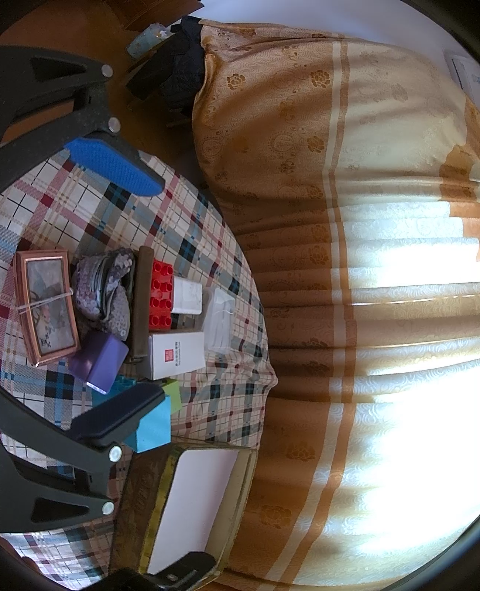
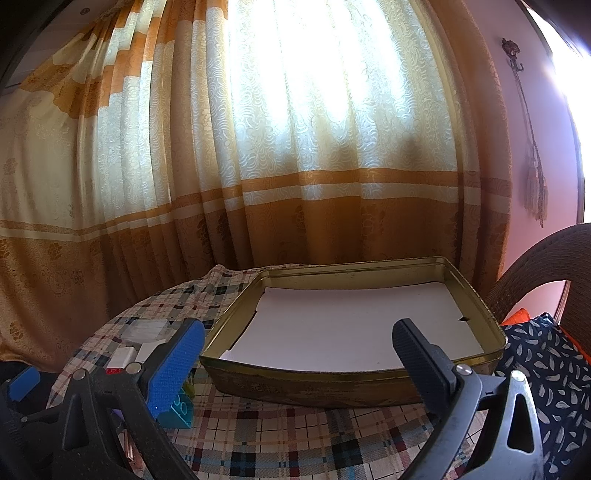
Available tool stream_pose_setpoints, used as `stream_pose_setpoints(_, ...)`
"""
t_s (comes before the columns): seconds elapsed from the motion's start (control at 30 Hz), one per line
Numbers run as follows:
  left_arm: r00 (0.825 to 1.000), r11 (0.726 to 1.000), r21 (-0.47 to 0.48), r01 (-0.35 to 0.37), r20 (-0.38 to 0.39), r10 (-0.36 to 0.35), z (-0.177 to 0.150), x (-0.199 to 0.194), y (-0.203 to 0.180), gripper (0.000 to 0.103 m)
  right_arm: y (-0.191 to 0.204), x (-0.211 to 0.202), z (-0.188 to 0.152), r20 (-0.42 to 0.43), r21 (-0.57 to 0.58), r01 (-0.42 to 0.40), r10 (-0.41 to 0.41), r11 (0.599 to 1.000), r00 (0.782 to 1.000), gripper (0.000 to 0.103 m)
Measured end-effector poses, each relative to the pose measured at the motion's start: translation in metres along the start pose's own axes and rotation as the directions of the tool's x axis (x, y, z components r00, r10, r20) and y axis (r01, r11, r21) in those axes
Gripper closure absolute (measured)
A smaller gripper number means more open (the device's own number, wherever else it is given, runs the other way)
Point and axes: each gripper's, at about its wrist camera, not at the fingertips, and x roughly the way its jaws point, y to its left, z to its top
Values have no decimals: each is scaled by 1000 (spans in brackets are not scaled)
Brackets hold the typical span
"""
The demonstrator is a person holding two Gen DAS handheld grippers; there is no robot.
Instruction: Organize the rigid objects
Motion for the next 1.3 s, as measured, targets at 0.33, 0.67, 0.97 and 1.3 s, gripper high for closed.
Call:
stream_pose_setpoints(0.33,999,999,-14,-34,-42,34,-3,-2,38,1,5,6,0,-45,-20,-99,98,995,994,1)
stream_pose_setpoints(0.67,994,1000,-22,17,-109,-20,-14,5,67,2,22,19,-7,-152,-27,-260,253,965,955,1)
stream_pose_setpoints(0.97,990,997,41,67,-129,-61,-21,-3,70,2,75,53,-21,-342,-64,-374,332,925,879,1)
stream_pose_setpoints(1.3,967,985,-1,172,-189,-169,-26,-1,72,2,80,76,-35,-467,-2,-433,382,902,798,55)
